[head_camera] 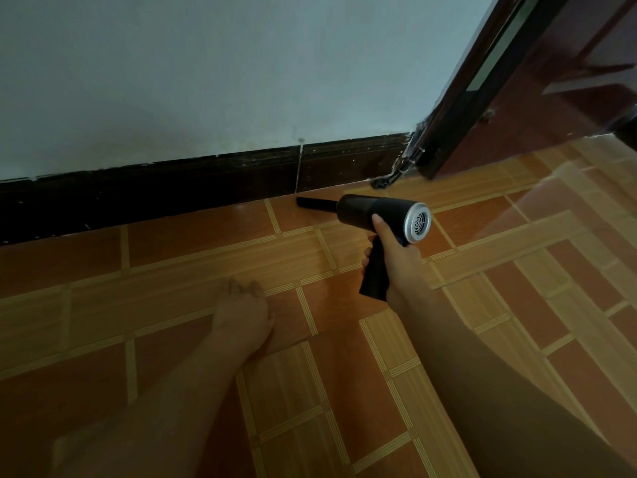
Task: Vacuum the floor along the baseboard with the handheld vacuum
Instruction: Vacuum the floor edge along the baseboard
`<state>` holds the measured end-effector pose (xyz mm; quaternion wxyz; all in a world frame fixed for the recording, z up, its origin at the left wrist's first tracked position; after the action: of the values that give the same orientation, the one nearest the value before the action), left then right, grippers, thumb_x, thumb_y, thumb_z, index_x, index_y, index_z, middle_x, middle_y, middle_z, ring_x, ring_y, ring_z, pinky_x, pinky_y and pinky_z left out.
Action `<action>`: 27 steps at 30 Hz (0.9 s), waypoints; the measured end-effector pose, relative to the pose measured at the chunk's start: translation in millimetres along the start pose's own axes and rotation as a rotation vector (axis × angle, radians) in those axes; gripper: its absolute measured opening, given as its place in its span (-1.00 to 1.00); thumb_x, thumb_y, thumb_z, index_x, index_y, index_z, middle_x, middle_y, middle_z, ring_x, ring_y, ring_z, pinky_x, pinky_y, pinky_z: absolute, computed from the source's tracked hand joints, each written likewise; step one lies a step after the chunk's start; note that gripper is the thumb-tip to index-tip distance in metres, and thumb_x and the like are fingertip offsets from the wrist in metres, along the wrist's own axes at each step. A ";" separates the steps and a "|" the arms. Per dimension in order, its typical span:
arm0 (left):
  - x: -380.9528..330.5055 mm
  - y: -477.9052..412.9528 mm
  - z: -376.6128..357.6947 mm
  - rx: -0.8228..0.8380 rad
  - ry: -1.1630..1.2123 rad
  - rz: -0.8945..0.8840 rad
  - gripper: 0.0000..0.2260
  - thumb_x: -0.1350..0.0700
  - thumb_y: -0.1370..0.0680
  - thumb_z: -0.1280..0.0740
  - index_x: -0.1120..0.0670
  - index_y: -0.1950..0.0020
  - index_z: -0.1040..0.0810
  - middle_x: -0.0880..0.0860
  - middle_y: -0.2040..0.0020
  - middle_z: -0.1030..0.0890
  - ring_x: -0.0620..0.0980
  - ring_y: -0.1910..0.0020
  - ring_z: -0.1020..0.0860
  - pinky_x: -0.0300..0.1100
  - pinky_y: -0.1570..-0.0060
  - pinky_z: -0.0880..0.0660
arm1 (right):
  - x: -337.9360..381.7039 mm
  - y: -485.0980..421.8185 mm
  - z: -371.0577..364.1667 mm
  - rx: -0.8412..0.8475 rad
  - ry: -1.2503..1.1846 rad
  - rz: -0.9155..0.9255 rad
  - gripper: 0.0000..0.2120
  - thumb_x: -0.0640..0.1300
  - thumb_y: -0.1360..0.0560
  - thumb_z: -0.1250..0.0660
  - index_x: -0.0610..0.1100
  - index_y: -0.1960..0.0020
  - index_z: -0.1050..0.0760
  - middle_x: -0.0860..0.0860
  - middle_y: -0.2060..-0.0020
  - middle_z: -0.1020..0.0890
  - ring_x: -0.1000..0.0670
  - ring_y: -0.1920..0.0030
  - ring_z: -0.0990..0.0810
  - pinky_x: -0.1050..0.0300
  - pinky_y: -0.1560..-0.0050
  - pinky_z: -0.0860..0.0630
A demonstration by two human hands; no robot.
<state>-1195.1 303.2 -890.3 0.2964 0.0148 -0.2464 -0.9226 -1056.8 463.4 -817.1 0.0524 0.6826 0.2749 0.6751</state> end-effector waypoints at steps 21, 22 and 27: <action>-13.7 -9.3 -4.5 0.027 -0.121 0.004 -0.29 -0.21 -0.57 -0.05 0.21 -0.52 0.08 0.31 -0.41 -0.31 0.34 -0.44 -0.14 0.09 -0.42 -0.02 | -0.2 -27.7 25.8 -0.269 -0.163 0.031 -0.71 0.01 -0.44 -0.42 -0.17 -0.01 -0.49 -0.03 0.37 -0.53 0.05 0.41 -0.52 0.16 0.35 -0.52; -13.7 -9.7 -4.9 0.029 -0.122 0.003 -0.29 -0.21 -0.57 -0.05 0.21 -0.52 0.08 0.31 -0.41 -0.31 0.34 -0.44 -0.14 0.09 -0.42 -0.01 | 0.2 -27.8 26.5 -0.277 -0.168 0.031 -0.72 0.01 -0.44 -0.42 -0.16 -0.01 -0.49 -0.02 0.37 -0.53 0.05 0.41 -0.52 0.18 0.35 -0.52; -13.8 -10.6 -5.8 0.017 -0.124 0.004 -0.30 -0.22 -0.57 -0.04 0.21 -0.52 0.08 0.28 -0.40 -0.34 0.33 -0.44 -0.15 0.09 -0.42 -0.03 | -1.5 -34.7 29.7 -0.328 -0.178 0.031 -0.58 0.05 -0.42 -0.43 -0.21 -0.13 -0.49 -0.04 0.25 -0.56 0.00 0.25 -0.56 0.08 0.16 -0.56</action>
<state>-1188.4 315.8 -902.0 0.2824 -0.0405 -0.2721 -0.9190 -1039.1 500.9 -836.2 0.1765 0.7261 0.1449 0.6486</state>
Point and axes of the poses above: each hand's wrist, its own y-axis away from the middle knuckle, its own z-axis out of the back of the hand, x = y × z, the point moved 6 cm from there along -y, towards the middle knuckle
